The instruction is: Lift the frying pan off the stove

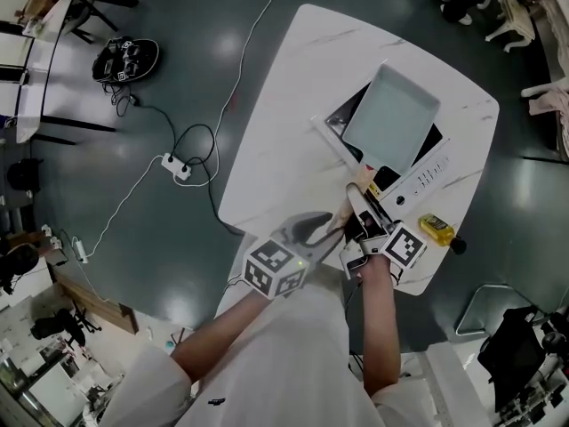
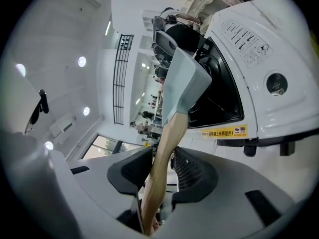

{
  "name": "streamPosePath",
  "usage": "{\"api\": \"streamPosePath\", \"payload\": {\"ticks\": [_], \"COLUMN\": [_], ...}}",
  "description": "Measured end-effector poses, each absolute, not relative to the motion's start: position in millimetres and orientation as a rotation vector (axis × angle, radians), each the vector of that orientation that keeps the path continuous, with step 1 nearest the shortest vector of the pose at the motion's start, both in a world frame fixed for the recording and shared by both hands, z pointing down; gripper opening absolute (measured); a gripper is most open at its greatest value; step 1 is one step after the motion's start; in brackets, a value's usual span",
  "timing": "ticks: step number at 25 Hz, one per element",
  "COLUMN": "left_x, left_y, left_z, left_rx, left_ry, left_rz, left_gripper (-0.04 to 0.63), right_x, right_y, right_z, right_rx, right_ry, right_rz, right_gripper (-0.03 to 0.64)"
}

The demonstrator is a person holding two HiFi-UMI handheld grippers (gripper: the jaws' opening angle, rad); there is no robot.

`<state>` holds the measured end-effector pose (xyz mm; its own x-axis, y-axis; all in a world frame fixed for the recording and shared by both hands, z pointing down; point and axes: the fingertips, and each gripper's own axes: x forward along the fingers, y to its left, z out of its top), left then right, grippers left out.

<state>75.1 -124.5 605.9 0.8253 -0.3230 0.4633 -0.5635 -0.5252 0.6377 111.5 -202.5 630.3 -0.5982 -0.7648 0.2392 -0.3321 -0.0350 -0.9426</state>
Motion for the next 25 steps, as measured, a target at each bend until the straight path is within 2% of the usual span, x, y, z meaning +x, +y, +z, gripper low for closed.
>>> {"api": "streamPosePath", "payload": {"ticks": [12,25], "left_x": [75.4,74.8], "left_y": [-124.4,-115.6], "left_z": [612.3,597.5], "left_rx": [2.128,2.169], "left_ry": [-0.659,-0.680], "left_rz": [0.371,0.379], "left_gripper": [0.104,0.109], "right_x": [109.6,105.4], "right_y": [-201.7,-194.8], "right_z": [633.5,614.0], "right_rx": [-1.135,-1.108], "right_ry": [1.869,1.891], "right_rz": [-1.704,-1.682], "right_gripper": [0.115,0.109]}}
